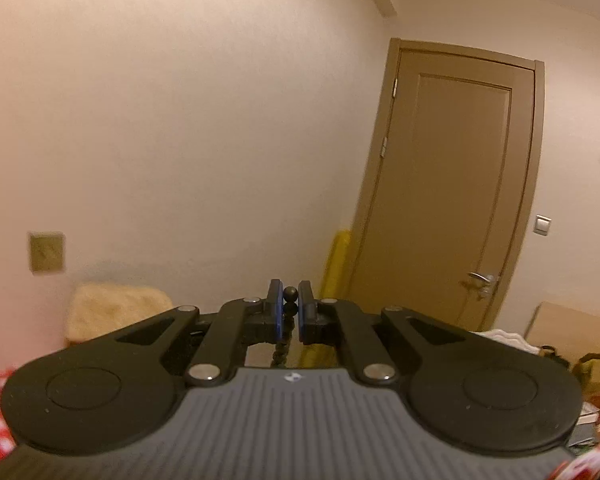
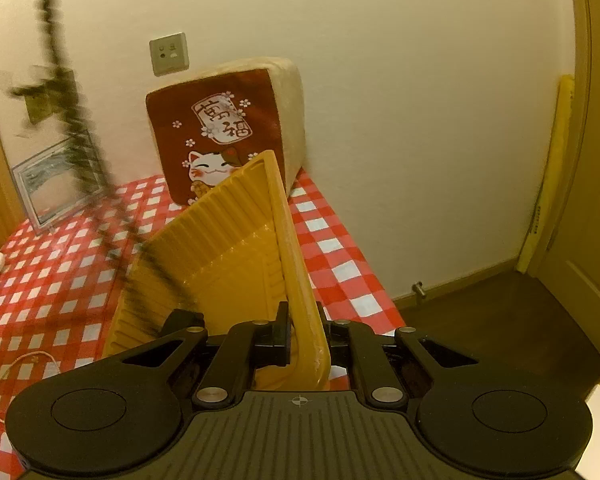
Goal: Organize jewelry
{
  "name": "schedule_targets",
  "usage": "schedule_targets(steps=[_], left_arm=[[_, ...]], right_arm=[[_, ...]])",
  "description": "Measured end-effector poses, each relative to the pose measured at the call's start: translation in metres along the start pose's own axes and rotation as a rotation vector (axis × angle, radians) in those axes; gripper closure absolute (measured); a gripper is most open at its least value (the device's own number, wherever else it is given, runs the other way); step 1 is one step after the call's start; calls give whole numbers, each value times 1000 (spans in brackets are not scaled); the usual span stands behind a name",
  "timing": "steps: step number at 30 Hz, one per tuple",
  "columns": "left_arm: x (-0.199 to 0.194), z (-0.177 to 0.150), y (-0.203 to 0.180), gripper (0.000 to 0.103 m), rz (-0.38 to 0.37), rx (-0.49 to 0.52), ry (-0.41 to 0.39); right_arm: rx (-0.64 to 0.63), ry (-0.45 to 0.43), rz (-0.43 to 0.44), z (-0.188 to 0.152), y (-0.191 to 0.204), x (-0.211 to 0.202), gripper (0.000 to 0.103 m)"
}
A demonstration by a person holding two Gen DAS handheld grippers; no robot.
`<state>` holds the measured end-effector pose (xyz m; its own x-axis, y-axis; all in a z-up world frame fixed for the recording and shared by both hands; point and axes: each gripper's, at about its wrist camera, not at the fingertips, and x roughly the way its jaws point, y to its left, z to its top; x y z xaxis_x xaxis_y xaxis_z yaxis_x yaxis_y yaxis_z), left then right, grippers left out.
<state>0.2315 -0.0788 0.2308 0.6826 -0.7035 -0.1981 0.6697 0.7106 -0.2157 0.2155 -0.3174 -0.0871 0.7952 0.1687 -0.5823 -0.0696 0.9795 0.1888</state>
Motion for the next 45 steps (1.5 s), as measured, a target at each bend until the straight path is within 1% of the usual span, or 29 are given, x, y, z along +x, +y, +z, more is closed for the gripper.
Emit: schedule_targets(steps=[4,6,8,13,16,18,21,25,31,33,38,43,45], left_arm=[[29,-30,1,97,-5,-28,77],[44,-50,6,97,-17,-72,130],[56,-70,10,97,-11,-103,180],[90,-126,26,97,1,-219,315],[104,-155,34,97,16,-287,372],[109,-172,36,97,31,-313,396],[114,-180,39,97,39,-340,405],[117,-178,37,97,48,-335,387],[128,-195,46,95,87,-374,464],[130,-201,48,92,91,-375,480],[123,-206,52,86,131,-354,491],[106,-210,59,78,197,-343,489],[95,-211,61,77,228,-334,488]], right_arm=[[0,-1,2,0,0,-1,94],[2,-1,2,0,0,-1,94],[2,-1,2,0,0,-1,94],[4,1,0,0,-1,-1,94],[7,2,0,0,0,0,94],[9,3,-1,-1,0,1,94],[12,4,-1,-1,0,2,94],[12,5,-1,-1,1,2,94],[10,5,-1,-1,1,3,94],[13,7,-1,-2,1,4,94],[13,9,-2,-2,2,5,94],[15,11,-3,-1,2,5,94],[14,12,-4,-1,3,5,94]])
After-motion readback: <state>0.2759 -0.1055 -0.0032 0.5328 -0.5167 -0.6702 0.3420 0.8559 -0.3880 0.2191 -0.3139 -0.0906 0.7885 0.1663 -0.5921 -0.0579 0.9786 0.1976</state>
